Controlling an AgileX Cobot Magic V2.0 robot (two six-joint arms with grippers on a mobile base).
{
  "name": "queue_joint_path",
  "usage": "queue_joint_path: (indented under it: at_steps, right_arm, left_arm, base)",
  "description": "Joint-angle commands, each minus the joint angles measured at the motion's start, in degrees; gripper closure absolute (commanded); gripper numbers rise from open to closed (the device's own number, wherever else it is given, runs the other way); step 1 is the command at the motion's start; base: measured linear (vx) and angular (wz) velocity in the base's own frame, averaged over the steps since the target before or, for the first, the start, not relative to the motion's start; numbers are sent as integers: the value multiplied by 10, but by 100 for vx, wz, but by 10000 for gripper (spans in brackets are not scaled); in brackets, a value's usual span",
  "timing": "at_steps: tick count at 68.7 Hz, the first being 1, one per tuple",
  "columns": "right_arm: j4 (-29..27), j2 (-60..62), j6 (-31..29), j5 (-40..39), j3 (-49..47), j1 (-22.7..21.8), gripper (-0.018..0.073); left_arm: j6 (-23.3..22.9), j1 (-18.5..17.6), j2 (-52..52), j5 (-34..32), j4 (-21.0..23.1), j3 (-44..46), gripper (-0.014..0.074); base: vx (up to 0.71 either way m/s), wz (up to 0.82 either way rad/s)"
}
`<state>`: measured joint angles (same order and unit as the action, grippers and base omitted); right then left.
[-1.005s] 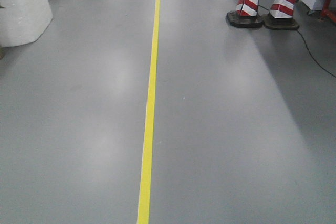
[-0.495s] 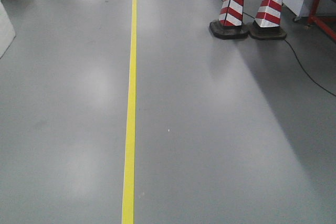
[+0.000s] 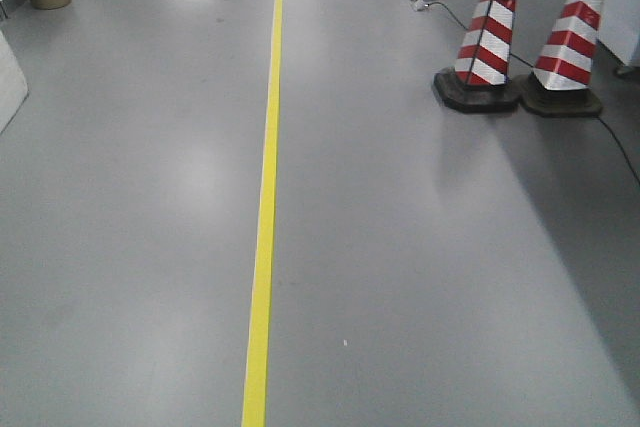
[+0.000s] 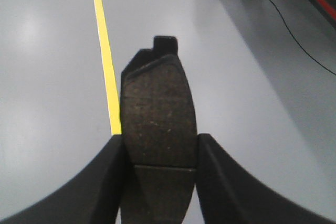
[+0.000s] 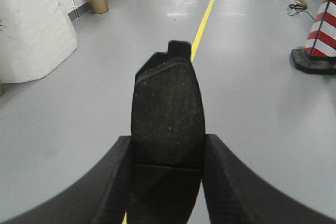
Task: Move and align brake pads A on conveyor
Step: 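Drive along the yellow floor line past the striped cones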
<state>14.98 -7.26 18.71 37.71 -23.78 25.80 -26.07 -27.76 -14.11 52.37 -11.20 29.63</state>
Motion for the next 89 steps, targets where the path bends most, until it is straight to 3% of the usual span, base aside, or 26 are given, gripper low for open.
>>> queue_joint_path:
  at_steps: [1, 89]
  right_arm:
    - [15, -7, -6, -56, -17, 0, 564]
    - [15, -7, -6, -56, -17, 0, 564]
  left_arm:
    - [-3, -1, -9, -50, -7, 14, 603]
    - [-3, -1, -9, -50, -7, 14, 603]
  base:
    - [77, 14]
    - [78, -2]
